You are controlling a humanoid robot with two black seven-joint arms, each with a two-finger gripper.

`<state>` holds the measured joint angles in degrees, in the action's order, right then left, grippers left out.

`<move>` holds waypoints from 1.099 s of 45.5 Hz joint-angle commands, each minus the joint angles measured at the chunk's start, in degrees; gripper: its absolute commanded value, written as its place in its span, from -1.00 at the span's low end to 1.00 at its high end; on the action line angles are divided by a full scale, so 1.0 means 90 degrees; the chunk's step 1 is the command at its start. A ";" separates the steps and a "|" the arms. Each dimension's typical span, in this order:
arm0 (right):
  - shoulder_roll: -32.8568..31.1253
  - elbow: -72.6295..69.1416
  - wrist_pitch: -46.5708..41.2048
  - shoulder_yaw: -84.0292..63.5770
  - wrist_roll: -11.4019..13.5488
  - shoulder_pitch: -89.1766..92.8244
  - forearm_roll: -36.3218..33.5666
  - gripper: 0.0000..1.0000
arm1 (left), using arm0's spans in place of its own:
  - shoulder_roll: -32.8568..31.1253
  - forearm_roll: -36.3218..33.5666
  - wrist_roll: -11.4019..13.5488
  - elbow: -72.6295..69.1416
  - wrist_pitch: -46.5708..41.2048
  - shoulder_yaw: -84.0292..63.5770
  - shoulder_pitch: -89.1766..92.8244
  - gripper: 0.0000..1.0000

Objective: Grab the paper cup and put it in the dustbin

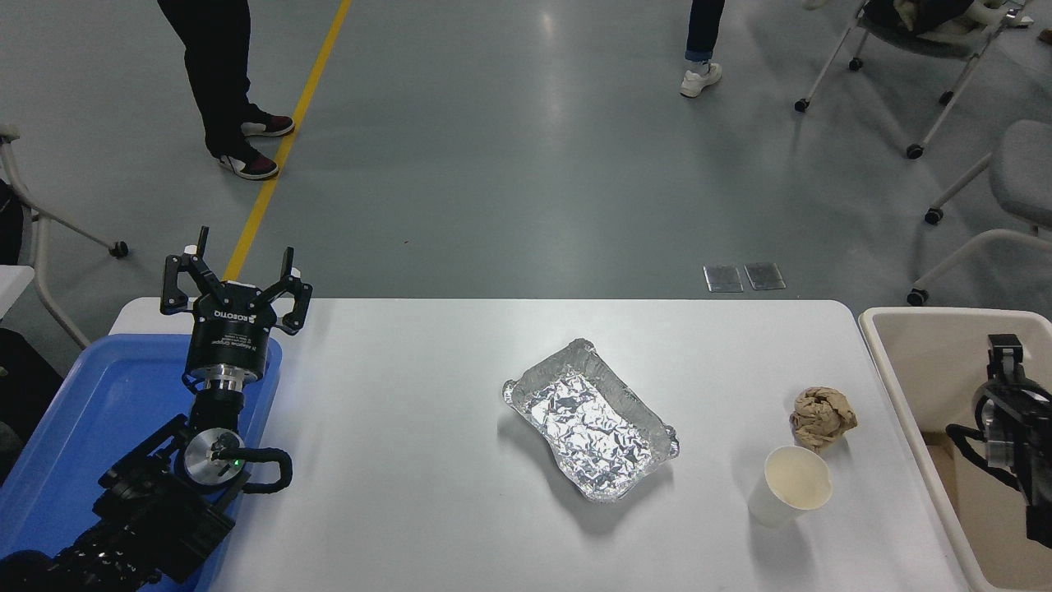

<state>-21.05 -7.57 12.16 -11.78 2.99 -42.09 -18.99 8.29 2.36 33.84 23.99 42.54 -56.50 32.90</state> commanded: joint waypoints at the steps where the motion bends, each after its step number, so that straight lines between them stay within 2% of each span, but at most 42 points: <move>1: 0.0014 0.0001 -0.0003 0.0000 -0.0001 0.0009 0.0000 1.00 | -0.0003 0.0001 -0.0010 0.0000 0.0000 -0.0002 0.0007 0.98; 50: 0.0102 -0.0038 -0.0120 -0.0078 -0.0001 0.0019 0.0049 1.00 | -0.0003 0.0001 0.0000 0.0000 0.0000 0.0008 0.0007 0.98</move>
<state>-20.22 -7.74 11.41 -12.20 3.00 -42.00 -18.88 8.31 2.35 33.83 23.99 42.54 -56.47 32.96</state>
